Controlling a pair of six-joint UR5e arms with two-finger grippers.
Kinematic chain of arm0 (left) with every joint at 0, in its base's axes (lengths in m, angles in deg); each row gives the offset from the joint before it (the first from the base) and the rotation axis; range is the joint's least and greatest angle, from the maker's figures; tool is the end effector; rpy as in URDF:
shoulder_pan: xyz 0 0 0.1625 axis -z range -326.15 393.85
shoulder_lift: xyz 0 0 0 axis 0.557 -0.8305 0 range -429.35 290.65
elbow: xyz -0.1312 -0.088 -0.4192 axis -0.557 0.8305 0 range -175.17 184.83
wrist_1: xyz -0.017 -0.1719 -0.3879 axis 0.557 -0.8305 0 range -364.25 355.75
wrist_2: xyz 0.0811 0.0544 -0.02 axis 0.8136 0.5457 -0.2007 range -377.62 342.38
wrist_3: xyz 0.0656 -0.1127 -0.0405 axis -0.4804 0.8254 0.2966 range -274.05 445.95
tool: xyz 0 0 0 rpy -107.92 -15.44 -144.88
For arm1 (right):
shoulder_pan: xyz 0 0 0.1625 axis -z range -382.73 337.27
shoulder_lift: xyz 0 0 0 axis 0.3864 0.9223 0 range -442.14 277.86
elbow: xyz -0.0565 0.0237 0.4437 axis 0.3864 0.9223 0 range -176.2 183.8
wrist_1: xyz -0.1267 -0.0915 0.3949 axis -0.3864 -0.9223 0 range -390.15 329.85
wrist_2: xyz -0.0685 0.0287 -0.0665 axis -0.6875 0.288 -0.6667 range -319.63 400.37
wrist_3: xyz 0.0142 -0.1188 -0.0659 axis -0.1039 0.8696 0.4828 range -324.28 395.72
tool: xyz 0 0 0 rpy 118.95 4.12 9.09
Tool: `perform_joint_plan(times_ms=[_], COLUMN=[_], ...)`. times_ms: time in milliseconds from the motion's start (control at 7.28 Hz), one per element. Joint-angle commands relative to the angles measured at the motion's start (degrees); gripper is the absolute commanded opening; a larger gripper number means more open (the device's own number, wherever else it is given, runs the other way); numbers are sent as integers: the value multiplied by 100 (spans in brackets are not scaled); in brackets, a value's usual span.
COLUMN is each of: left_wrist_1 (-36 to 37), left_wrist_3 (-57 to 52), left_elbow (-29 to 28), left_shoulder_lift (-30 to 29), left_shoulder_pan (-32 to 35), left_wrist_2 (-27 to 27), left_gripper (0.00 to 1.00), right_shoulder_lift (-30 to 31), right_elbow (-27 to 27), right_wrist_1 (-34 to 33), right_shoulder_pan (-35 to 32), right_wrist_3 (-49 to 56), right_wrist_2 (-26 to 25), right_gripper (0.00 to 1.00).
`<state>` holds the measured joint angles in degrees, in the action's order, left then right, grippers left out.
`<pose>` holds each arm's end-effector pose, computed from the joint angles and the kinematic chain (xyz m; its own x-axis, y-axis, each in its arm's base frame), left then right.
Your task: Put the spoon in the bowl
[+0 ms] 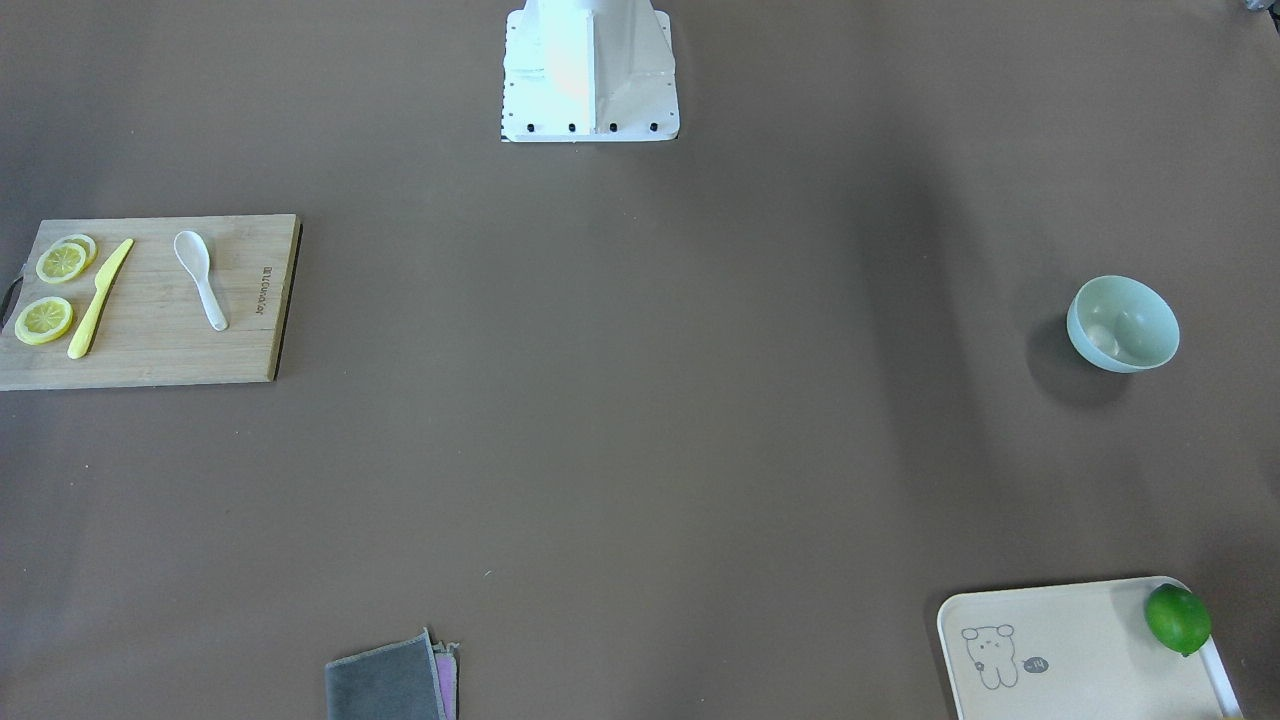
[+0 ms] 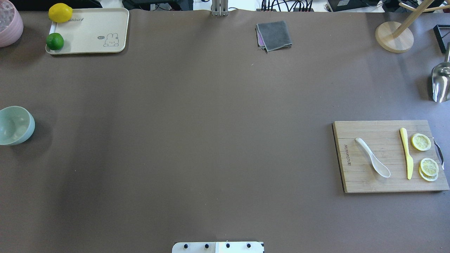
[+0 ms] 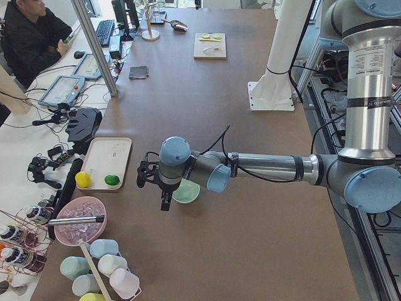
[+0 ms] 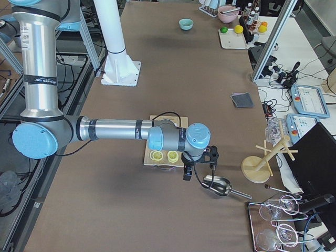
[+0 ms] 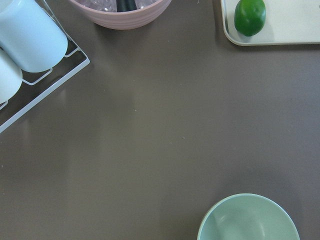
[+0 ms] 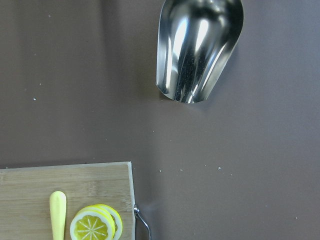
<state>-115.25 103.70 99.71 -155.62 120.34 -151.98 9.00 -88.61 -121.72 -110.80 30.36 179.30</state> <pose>-0.0070 -0.5044 0.6543 0.6816 0.0105 -0.7317 0.1587 0.9740 0.1617 0.0137 -0.4942 0.6916 0.6570 0.0752 0.7501 -0.0278 0.9968 -0.0756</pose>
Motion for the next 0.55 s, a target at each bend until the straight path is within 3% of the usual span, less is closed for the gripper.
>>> perform_joint_plan(times_ms=[0,412], left_wrist_1=[0,0], left_wrist_3=[0,0], left_elbow=[-5,13], left_shoulder_lift=[-4,-4], left_shoulder_pan=[0,0], left_wrist_2=[-3,-38], left_gripper=[98,98], right_shoulder_lift=[0,9], right_elbow=[4,-14], right_wrist_1=[-1,-10], right_shoulder_pan=[0,0], right_wrist_3=[9,9], right_wrist_2=[46,46], right_gripper=[100,100])
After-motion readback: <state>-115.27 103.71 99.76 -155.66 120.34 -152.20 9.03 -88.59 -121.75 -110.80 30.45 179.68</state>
